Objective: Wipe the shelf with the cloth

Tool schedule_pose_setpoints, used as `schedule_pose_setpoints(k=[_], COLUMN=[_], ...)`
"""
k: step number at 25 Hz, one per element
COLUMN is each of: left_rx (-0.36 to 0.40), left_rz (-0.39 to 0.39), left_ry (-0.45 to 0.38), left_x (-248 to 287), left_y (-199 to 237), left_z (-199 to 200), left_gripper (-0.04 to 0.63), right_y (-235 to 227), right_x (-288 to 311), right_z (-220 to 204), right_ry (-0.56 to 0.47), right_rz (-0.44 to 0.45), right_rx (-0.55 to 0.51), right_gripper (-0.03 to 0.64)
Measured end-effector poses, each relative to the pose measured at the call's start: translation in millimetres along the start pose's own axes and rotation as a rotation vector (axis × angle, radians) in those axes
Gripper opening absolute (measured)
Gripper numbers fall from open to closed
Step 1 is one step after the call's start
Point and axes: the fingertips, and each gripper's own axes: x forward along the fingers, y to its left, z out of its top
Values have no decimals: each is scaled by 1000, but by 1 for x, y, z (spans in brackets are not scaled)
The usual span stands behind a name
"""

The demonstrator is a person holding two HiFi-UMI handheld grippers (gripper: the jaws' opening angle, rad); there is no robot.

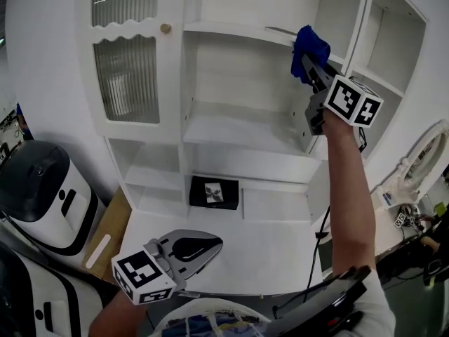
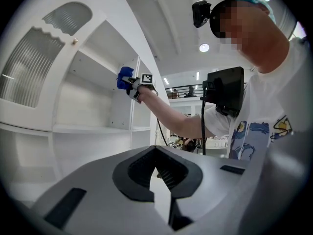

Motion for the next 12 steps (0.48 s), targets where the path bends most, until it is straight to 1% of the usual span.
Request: schedule_pose_setpoints(k=[12], left_rx=[-7], left_rz=[57], left_ry=[-20], left_x=[-43], left_y=[14], left_z=[-2], left_gripper=[12], right_y=[64], right_x=[42], right_z=[-6], right_ry=[3], right_rz=[74], right_rx=[18], right_gripper=[67])
